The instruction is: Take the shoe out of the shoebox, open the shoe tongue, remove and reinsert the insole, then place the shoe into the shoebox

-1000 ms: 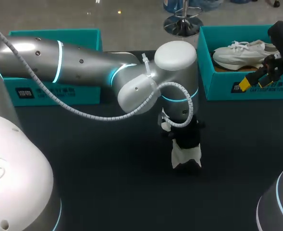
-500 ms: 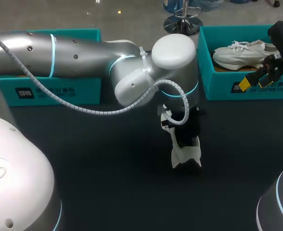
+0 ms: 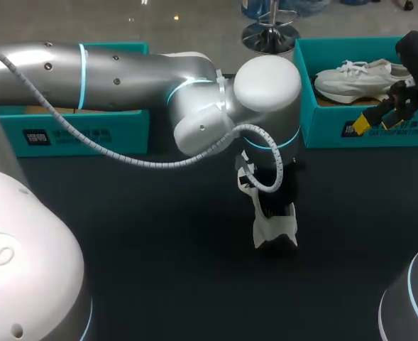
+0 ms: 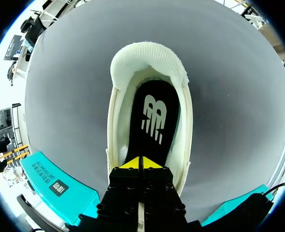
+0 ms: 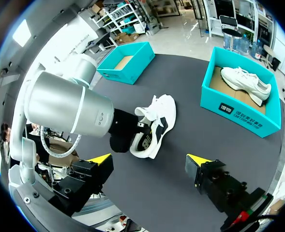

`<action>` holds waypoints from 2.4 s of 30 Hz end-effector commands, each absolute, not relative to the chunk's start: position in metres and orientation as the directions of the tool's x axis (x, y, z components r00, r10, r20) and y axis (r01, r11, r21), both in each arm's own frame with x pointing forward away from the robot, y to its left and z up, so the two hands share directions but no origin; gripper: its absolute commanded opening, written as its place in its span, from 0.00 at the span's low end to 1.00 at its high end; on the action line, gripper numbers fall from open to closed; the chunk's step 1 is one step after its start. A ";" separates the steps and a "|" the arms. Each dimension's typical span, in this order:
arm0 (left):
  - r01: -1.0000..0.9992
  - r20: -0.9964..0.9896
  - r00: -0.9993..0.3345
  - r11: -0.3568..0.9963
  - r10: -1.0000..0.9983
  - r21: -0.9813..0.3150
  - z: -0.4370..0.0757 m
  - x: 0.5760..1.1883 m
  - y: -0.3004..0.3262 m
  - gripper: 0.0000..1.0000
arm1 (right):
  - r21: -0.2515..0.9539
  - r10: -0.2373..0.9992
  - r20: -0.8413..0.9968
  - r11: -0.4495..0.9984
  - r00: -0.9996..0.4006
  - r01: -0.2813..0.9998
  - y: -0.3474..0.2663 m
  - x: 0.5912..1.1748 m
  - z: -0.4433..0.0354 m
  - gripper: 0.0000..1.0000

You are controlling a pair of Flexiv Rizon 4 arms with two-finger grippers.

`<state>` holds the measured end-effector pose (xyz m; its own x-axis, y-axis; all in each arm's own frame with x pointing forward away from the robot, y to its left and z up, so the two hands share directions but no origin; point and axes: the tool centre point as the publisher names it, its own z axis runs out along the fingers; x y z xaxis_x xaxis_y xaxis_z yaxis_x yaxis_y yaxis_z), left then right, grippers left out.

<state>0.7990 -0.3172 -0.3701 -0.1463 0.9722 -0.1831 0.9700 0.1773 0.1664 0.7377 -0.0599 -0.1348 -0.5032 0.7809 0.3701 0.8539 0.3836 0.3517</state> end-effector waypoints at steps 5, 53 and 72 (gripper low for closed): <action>0.964 -0.163 -0.158 0.187 0.974 0.186 -0.378 0.802 -0.320 0.47 | 0.349 0.782 0.370 0.384 -0.502 0.855 -0.059 0.739 -0.135 1.00; 0.971 -0.184 -0.108 0.143 0.977 0.190 -0.291 0.810 -0.302 1.00 | 0.349 0.782 0.370 0.384 -0.502 0.855 -0.059 0.739 -0.135 1.00; 0.979 -0.236 -0.203 0.200 0.950 -0.034 -0.268 0.858 -0.287 0.00 | 0.349 0.782 0.370 0.384 -0.502 0.855 -0.059 0.739 -0.135 1.00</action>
<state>0.8565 -0.2866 -0.2660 -0.2058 0.9495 -0.2367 0.9782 0.2061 -0.0240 0.7377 -0.0599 -0.1349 -0.5032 0.7809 0.3701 0.8540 0.3836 0.3516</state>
